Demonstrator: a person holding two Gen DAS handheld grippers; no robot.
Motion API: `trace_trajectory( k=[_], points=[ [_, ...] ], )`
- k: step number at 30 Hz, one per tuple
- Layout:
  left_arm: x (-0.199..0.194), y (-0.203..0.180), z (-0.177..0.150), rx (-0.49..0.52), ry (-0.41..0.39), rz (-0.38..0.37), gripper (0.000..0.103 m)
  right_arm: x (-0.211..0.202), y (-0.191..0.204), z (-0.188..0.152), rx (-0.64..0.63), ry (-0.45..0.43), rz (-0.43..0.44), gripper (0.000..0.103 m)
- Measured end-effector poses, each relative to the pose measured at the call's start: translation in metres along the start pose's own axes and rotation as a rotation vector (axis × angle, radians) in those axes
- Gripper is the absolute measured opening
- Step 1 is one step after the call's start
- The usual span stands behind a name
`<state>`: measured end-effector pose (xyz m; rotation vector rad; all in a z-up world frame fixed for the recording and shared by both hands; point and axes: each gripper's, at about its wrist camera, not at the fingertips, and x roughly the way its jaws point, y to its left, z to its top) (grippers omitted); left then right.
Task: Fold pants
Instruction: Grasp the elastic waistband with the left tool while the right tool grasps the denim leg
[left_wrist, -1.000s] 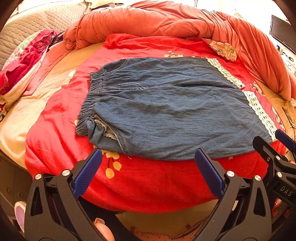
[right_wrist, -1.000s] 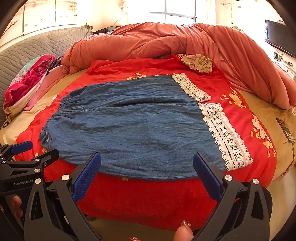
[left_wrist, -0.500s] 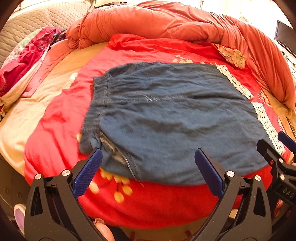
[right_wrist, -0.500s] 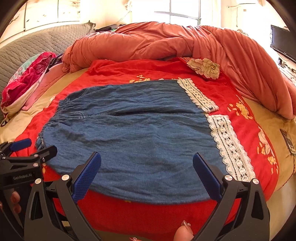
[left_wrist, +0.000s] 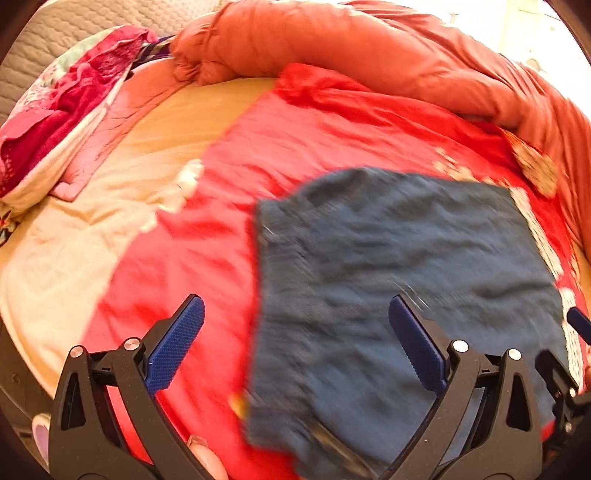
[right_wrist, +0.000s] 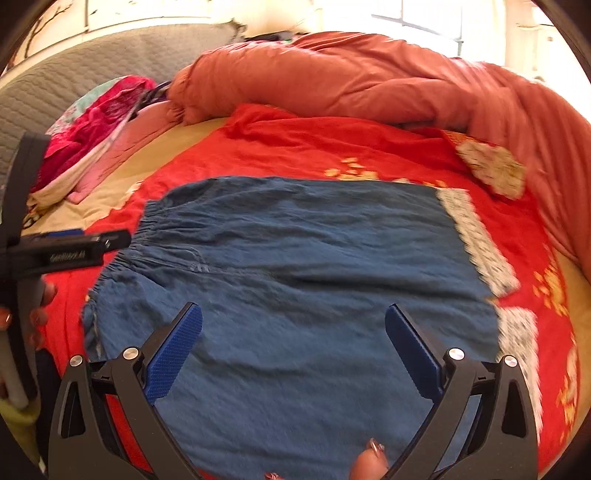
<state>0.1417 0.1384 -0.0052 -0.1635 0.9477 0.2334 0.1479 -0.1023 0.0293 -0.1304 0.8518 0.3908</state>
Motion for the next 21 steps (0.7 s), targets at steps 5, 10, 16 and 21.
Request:
trace_trajectory(
  k=[5, 10, 16, 21],
  points=[
    [0.023, 0.024, 0.035, 0.015, 0.004, 0.018, 0.094, 0.03, 0.005, 0.033, -0.08, 0.009, 0.036, 0.099],
    [0.06, 0.03, 0.058, 0.045, 0.019, -0.058, 0.094, 0.076, 0.008, 0.068, -0.203, 0.038, -0.012, 0.099],
    [0.1, 0.026, 0.062, 0.061, 0.048, -0.171, 0.078, 0.13, -0.002, 0.1, -0.265, 0.087, -0.009, 0.099],
    [0.109, 0.014, 0.058, 0.126, 0.034, -0.166, 0.046, 0.16, 0.001, 0.122, -0.319, 0.113, 0.036, 0.099]
  ],
)
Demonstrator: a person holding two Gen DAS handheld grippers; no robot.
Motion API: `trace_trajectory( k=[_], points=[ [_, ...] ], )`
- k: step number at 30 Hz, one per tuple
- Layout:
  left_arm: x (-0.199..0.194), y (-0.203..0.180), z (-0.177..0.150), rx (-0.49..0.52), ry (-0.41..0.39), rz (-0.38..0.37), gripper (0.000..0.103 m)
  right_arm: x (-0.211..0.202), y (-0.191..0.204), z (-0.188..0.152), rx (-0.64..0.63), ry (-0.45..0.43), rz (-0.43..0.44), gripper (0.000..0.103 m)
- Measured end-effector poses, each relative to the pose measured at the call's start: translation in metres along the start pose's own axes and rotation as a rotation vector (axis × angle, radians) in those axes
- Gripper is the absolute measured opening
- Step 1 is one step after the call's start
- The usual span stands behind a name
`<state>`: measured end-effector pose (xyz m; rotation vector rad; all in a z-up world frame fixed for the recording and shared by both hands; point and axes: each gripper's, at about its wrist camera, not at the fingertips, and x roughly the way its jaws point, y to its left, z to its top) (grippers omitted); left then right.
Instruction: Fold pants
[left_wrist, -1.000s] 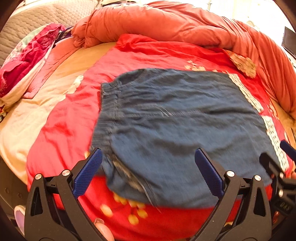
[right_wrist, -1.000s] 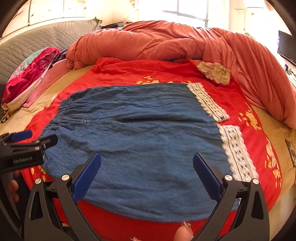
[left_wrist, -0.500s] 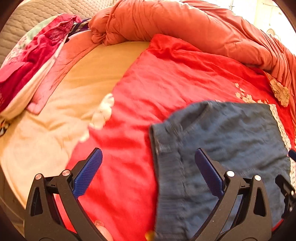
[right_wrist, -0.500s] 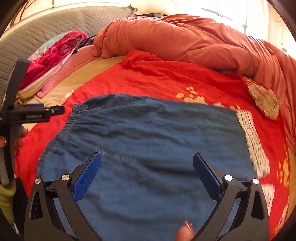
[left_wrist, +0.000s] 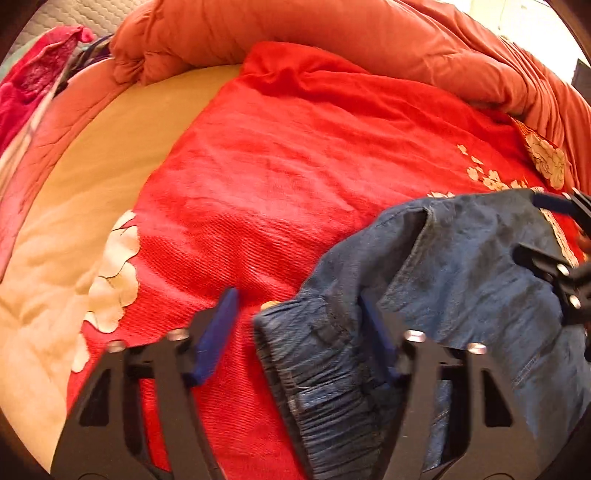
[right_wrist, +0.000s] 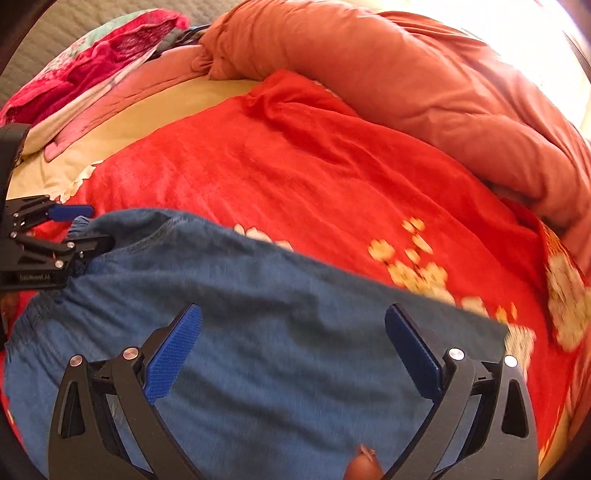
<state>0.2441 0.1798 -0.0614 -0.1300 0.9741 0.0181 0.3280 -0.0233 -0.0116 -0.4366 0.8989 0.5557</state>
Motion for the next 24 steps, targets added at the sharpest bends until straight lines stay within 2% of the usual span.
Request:
trace_trajectory(
  k=[1, 3, 12, 13, 14, 15, 16, 17, 18, 20, 24],
  points=[
    [-0.001, -0.001, 0.001, -0.006, -0.005, -0.01, 0.038, 0.006, 0.0, 0.006, -0.021, 0.005, 0.009, 0.099],
    [-0.007, -0.004, -0.001, 0.003, -0.024, -0.019, 0.032, 0.015, 0.003, 0.016, -0.059, 0.009, 0.024, 0.099],
    [-0.038, -0.022, -0.004, 0.078, -0.136, -0.036, 0.03, 0.043, 0.019, 0.042, -0.278, 0.027, 0.091, 0.096],
    [-0.04, -0.023, -0.004, 0.085, -0.143, -0.035, 0.03, 0.046, 0.023, 0.042, -0.311, 0.025, 0.097, 0.089],
    [-0.041, -0.025, -0.004, 0.088, -0.15, -0.037, 0.03, 0.05, 0.026, 0.042, -0.333, 0.029, 0.112, 0.071],
    [-0.042, -0.025, -0.005, 0.089, -0.15, -0.036, 0.03, 0.055, 0.029, 0.041, -0.342, 0.045, 0.145, 0.062],
    [-0.042, -0.026, -0.005, 0.095, -0.15, -0.033, 0.03, 0.058, 0.031, 0.041, -0.343, 0.053, 0.162, 0.057],
    [-0.042, -0.027, -0.005, 0.103, -0.153, -0.024, 0.03, 0.06, 0.035, 0.039, -0.347, 0.055, 0.18, 0.044],
    [-0.042, -0.027, -0.006, 0.108, -0.153, -0.016, 0.03, 0.06, 0.038, 0.036, -0.352, 0.053, 0.21, 0.027],
    [-0.043, -0.028, -0.009, 0.114, -0.158, -0.003, 0.03, 0.053, 0.046, 0.029, -0.355, 0.019, 0.225, 0.015],
    [-0.051, -0.027, -0.012, 0.11, -0.184, 0.023, 0.03, 0.022, 0.046, 0.015, -0.278, -0.062, 0.214, 0.008]
  ],
)
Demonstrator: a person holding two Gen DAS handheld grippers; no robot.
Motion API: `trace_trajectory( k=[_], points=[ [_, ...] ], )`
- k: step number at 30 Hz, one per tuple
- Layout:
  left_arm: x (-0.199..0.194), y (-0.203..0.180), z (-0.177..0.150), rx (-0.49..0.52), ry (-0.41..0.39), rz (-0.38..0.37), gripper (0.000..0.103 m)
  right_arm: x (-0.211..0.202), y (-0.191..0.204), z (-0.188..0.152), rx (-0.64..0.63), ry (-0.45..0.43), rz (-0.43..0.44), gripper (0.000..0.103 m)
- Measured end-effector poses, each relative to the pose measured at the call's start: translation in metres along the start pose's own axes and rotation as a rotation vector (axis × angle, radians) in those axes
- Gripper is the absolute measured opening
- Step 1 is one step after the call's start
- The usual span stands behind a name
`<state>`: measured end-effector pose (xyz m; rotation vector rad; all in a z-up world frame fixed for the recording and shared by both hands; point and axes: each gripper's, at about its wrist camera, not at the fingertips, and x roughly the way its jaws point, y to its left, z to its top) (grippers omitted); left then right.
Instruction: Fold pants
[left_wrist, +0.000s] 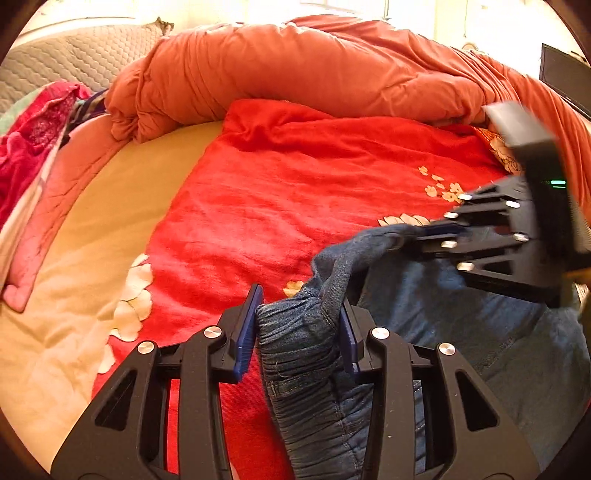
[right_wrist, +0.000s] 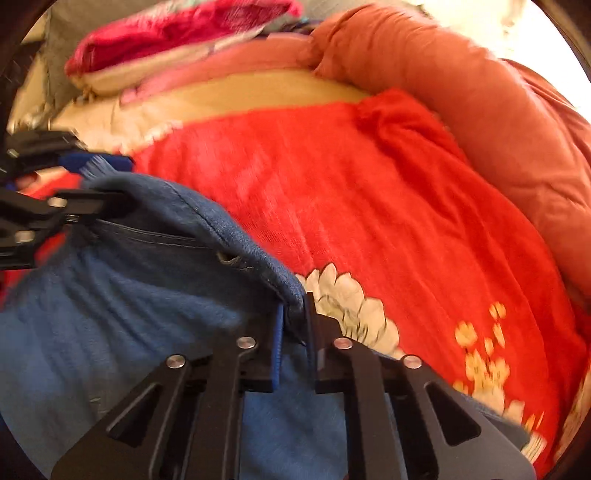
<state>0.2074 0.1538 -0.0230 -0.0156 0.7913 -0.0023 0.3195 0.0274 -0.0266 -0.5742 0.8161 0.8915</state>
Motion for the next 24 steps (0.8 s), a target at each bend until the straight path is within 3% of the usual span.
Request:
trace_trajectory(
  k=[4, 9, 15, 18, 24],
  points=[
    [-0.017, -0.003, -0.001, 0.011, -0.038, -0.013, 0.03, -0.05, 0.014, -0.018, 0.072, -0.095, -0.026, 0.008],
    [-0.052, -0.021, -0.007, 0.026, -0.096, -0.041, 0.03, -0.098, 0.031, -0.042, 0.155, -0.128, -0.055, 0.008],
    [-0.089, -0.044, -0.026, 0.087, -0.164, -0.001, 0.03, -0.147, 0.066, -0.081, 0.226, -0.189, -0.059, 0.008],
    [-0.105, -0.047, -0.047, 0.088, -0.174, 0.032, 0.03, -0.16, 0.087, -0.092, 0.234, -0.213, -0.023, 0.008],
    [-0.123, -0.044, -0.089, 0.033, -0.123, 0.01, 0.03, -0.174, 0.143, -0.114, 0.186, -0.181, 0.016, 0.008]
  ],
)
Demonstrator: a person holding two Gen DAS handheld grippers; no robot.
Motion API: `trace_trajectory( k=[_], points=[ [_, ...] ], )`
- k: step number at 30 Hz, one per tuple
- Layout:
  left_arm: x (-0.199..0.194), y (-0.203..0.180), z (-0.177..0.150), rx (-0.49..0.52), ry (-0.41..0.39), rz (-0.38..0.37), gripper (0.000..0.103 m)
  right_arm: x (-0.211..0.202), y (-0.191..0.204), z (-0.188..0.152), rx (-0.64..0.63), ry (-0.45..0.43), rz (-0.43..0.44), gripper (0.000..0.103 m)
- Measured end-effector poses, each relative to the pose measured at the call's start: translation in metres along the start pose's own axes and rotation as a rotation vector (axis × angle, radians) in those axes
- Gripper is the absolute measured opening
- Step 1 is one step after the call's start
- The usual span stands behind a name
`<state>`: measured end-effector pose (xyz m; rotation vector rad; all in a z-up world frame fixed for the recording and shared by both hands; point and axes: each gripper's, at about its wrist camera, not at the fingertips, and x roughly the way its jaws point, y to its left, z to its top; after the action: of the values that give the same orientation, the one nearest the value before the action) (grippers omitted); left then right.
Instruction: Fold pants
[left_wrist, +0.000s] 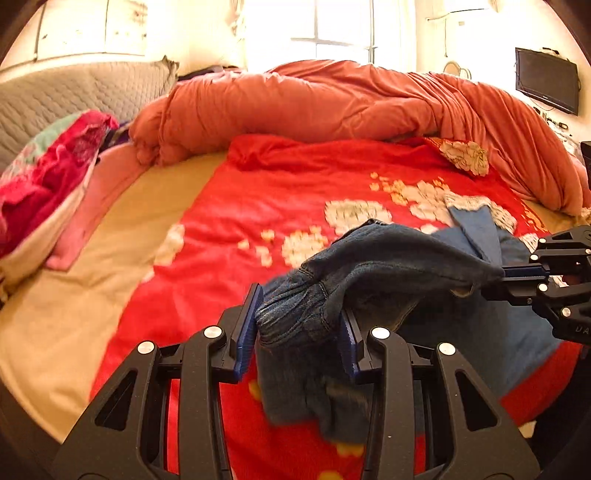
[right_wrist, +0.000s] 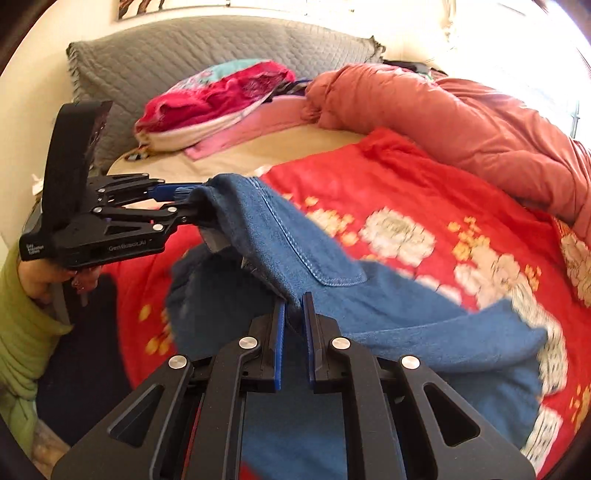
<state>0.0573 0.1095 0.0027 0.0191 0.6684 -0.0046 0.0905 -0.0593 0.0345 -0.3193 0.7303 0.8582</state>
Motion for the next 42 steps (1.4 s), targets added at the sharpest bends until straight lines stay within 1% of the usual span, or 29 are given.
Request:
trace_trajectory(
  k=[3, 4, 6, 9, 12, 15, 18, 19, 20, 21, 23, 25, 27, 29, 30, 31, 32, 34, 35, 37, 38, 40, 41, 42],
  points=[
    [-0.004, 0.001, -0.014, -0.01, 0.037, -0.014, 0.03, -0.005, 0.013, -0.012, 0.004, 0.002, 0.017, 0.008],
    [-0.004, 0.0, -0.017, -0.007, 0.045, -0.011, 0.03, -0.004, 0.019, -0.016, -0.001, 0.014, 0.027, 0.008],
    [-0.005, -0.002, -0.021, 0.0, 0.057, -0.007, 0.03, -0.003, 0.028, -0.023, -0.026, 0.024, 0.014, 0.008],
    [-0.01, -0.003, -0.027, -0.002, 0.064, 0.004, 0.03, -0.002, 0.033, -0.03, -0.001, 0.026, 0.03, 0.008],
    [-0.012, -0.003, -0.031, -0.002, 0.076, 0.018, 0.031, 0.004, 0.041, -0.038, -0.009, 0.042, 0.047, 0.008],
    [-0.012, -0.002, -0.037, -0.004, 0.097, 0.04, 0.035, 0.014, 0.046, -0.045, -0.003, 0.07, 0.069, 0.009],
    [-0.016, 0.003, -0.043, -0.023, 0.118, 0.034, 0.037, 0.022, 0.049, -0.052, 0.012, 0.086, 0.085, 0.013],
    [-0.02, 0.006, -0.045, -0.03, 0.122, 0.035, 0.04, 0.023, 0.049, -0.053, 0.014, 0.088, 0.091, 0.014],
    [-0.025, 0.008, -0.047, -0.035, 0.123, 0.039, 0.043, 0.023, 0.05, -0.054, 0.013, 0.088, 0.092, 0.014],
    [-0.028, 0.009, -0.047, -0.039, 0.125, 0.04, 0.044, 0.022, 0.051, -0.054, 0.012, 0.083, 0.094, 0.015],
    [-0.036, 0.012, -0.049, -0.044, 0.126, 0.04, 0.044, 0.021, 0.051, -0.055, 0.015, 0.078, 0.106, 0.016],
    [-0.044, 0.013, -0.049, -0.044, 0.121, 0.055, 0.044, 0.022, 0.051, -0.057, 0.018, 0.076, 0.107, 0.016],
    [-0.053, 0.013, -0.046, -0.042, 0.105, 0.097, 0.044, 0.023, 0.052, -0.06, 0.018, 0.08, 0.113, 0.021],
    [-0.063, 0.015, -0.039, -0.056, 0.083, 0.106, 0.044, 0.023, 0.053, -0.062, 0.02, 0.079, 0.123, 0.024],
    [-0.065, 0.015, -0.034, -0.079, 0.073, 0.09, 0.044, 0.023, 0.054, -0.062, 0.02, 0.076, 0.13, 0.028],
    [-0.065, 0.013, -0.028, -0.097, 0.064, 0.053, 0.044, 0.022, 0.054, -0.062, 0.023, 0.072, 0.142, 0.031],
    [-0.062, 0.007, -0.021, -0.11, 0.063, -0.004, 0.044, 0.021, 0.054, -0.062, 0.027, 0.068, 0.152, 0.034],
    [-0.055, -0.004, -0.011, -0.108, 0.053, -0.08, 0.044, 0.015, 0.055, -0.06, 0.022, 0.06, 0.161, 0.034],
    [-0.047, -0.013, -0.006, -0.096, 0.058, -0.106, 0.044, 0.01, 0.053, -0.058, 0.022, 0.051, 0.166, 0.034],
    [-0.036, -0.024, -0.002, -0.074, 0.073, -0.112, 0.04, -0.006, 0.044, -0.054, 0.049, 0.013, 0.185, 0.034],
    [-0.026, -0.029, -0.001, -0.064, 0.089, -0.119, 0.038, -0.013, 0.039, -0.051, 0.064, -0.009, 0.175, 0.034],
    [-0.013, -0.036, -0.004, -0.049, 0.128, -0.107, 0.038, -0.027, 0.024, -0.047, 0.098, -0.051, 0.132, 0.034],
    [-0.009, -0.037, -0.007, -0.045, 0.135, -0.1, 0.038, -0.03, 0.017, -0.046, 0.118, -0.062, 0.109, 0.035],
    [-0.003, -0.038, -0.013, -0.035, 0.161, -0.08, 0.038, -0.03, 0.008, -0.045, 0.143, -0.064, 0.085, 0.036]
  ],
)
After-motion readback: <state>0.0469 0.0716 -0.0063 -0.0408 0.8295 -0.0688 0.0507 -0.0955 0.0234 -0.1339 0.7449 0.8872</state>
